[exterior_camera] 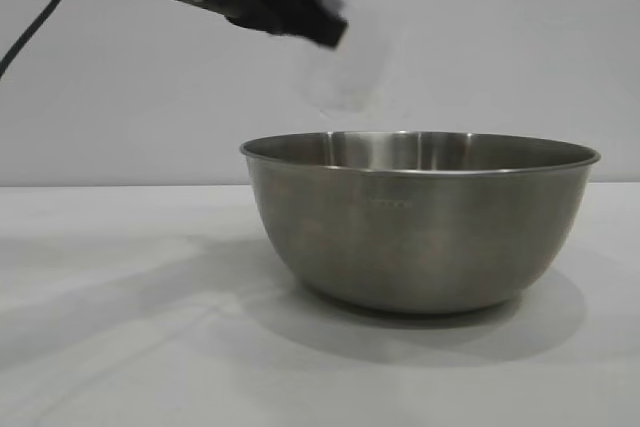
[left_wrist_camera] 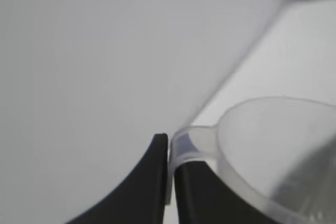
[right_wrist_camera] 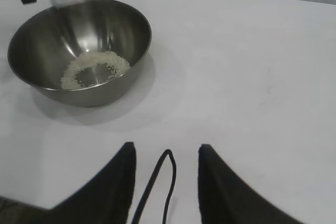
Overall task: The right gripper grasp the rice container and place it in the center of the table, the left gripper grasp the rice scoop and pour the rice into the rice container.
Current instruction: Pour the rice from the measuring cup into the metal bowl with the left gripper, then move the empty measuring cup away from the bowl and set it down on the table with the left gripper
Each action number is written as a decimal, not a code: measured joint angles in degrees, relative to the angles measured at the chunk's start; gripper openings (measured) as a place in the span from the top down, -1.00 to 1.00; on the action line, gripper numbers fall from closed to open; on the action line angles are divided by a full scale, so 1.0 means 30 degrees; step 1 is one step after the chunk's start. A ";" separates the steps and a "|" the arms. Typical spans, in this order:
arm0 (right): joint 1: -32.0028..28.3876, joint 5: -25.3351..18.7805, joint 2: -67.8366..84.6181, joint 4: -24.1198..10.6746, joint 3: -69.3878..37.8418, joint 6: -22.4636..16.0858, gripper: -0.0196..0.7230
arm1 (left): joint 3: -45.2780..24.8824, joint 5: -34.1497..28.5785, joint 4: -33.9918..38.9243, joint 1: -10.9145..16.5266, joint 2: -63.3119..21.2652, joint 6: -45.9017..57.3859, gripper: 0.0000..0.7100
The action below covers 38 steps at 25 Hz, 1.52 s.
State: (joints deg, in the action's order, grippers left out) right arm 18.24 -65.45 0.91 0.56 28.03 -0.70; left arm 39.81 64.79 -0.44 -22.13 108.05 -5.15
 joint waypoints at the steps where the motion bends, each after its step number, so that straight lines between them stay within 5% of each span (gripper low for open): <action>1: 0.0000 0.0000 0.0000 0.0000 0.0000 0.0000 0.32 | -0.0641 0.0000 -0.0255 0.0397 -0.0036 0.0093 1.00; 14: 0.0000 0.0000 0.0000 0.0000 0.0000 0.0000 0.32 | -0.5244 0.0082 -0.1598 0.3385 0.0428 0.0212 1.00; 28: 0.0000 0.0000 0.0000 0.0000 0.0000 0.0000 0.32 | -0.5567 0.0123 -0.1125 0.3433 0.3191 0.1187 1.00; 33: 0.0000 0.0000 0.0000 0.0000 0.0000 0.0000 0.32 | -0.6681 0.0152 -0.0792 0.3433 0.3191 0.1525 0.53; 38: 0.0000 0.0000 0.0000 0.0000 0.0000 0.0000 0.32 | -0.7641 0.0251 -0.1748 0.3433 0.3191 0.2566 0.45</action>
State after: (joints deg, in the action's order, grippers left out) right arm 18.24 -65.45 0.91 0.56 28.03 -0.70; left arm 16.89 65.54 -5.68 -11.83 117.63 2.55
